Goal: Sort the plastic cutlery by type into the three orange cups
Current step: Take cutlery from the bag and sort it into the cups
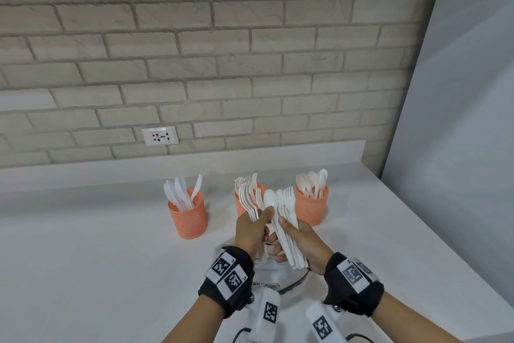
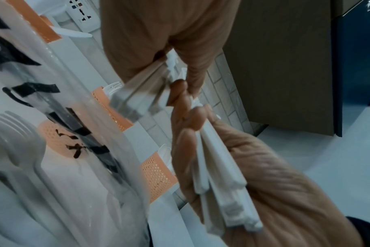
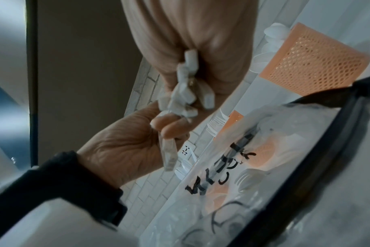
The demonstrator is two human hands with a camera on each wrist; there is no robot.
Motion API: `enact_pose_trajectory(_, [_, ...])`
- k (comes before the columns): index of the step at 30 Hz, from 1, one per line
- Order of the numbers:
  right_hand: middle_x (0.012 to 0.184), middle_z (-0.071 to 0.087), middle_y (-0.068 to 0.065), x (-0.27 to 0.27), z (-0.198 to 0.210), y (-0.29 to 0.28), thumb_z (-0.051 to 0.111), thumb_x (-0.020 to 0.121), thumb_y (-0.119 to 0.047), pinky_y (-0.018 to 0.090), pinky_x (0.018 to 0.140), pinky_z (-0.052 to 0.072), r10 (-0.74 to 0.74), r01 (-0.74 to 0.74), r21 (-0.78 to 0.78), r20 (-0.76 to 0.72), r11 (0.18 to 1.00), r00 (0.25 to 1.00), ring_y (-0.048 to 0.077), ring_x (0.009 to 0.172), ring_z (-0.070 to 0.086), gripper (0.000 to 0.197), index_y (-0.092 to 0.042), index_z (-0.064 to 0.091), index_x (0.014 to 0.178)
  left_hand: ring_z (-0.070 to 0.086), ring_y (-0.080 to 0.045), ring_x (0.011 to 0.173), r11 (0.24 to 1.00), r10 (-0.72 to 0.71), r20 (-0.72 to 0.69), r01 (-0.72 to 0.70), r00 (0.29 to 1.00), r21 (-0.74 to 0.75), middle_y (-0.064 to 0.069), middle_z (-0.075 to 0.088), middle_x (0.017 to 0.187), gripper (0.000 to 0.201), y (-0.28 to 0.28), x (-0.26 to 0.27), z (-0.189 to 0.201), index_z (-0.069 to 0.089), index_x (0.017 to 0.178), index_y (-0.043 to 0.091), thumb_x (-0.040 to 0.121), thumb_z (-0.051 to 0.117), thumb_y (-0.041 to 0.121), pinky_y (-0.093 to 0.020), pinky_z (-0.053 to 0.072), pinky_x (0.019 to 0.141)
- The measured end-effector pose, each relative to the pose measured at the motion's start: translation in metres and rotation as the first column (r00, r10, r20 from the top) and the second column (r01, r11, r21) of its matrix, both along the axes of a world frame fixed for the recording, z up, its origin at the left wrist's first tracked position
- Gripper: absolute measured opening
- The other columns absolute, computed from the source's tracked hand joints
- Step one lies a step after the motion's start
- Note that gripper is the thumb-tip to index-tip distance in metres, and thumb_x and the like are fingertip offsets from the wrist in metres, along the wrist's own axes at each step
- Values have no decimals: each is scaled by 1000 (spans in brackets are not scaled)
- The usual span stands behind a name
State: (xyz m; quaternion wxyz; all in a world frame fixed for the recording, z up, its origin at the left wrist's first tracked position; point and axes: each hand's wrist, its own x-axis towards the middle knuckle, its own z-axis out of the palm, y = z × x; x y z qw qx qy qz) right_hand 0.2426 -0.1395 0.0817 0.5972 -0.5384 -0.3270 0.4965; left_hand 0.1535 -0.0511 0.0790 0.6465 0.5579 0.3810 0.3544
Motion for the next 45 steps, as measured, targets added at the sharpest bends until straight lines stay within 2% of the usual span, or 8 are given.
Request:
enact_pose_trajectory(7, [83,67,13,0,-3,2,41,99,-24,33,56,59,-14,13,10,102,1000,995,18,60,68,17,-18,56,104,49,-12,43,998,31,-83,-26,996,61,-9,60,64,22,1,2,-5,65,87,-4,89,60,18,-21,39,44])
enact_pose_trajectory(12, [81,68,14,7,-10,6,38,100,-20,39,67,59,-118,118,11,183,993,976,20,67,69,27,-4,51,118,48,-13,50,994,110,14,-110,994,-5,-4,60,63,26,-1,-1,2,59,74,10,94,51,25,-19,39,44])
enact_pose_trajectory(16, [66,57,8,9,-14,8,38,100,-18,34,56,57,-163,168,-7,207,986,965,20,54,63,19,-11,42,117,44,-14,43,977,159,94,-143,983,-157,1,43,47,35,2,-9,8,49,69,10,97,43,29,-24,39,49])
enact_pose_trajectory(20, [61,45,3,8,-19,11,41,99,-19,26,41,42,-173,191,-11,370,982,913,11,35,41,15,-8,41,109,34,-10,32,924,107,248,-4,963,-383,3,34,43,9,-1,-9,13,48,86,11,94,45,15,-19,37,38])
enact_pose_trajectory(30, [74,61,0,-3,-30,19,45,95,-20,17,45,36,-183,228,16,651,974,736,4,45,49,25,-16,44,119,45,-3,36,992,16,-76,-7,997,123,9,51,46,22,-23,7,15,57,65,16,81,69,26,-18,34,39])
enact_pose_trajectory(34, [69,56,-6,-6,-29,16,48,94,-17,12,43,34,-165,208,5,630,978,759,0,42,49,23,-13,46,116,58,-11,59,976,95,-151,-62,984,210,4,61,63,18,-21,9,12,59,66,20,83,65,20,-20,42,53])
enact_pose_trajectory(38, [77,57,7,-6,-28,9,52,89,-10,22,39,35,-126,167,-31,525,986,842,8,44,44,22,-15,48,110,50,-12,51,982,125,-96,-109,987,155,0,55,58,23,-20,10,18,54,63,15,86,57,11,-22,38,48])
enact_pose_trajectory(45, [64,45,1,-5,-21,-3,49,91,-45,21,39,33,-117,121,11,360,993,925,10,42,36,28,-19,48,101,49,-14,44,967,256,103,-256,961,-17,-4,56,56,27,0,-3,24,56,73,6,94,45,18,-23,39,44])
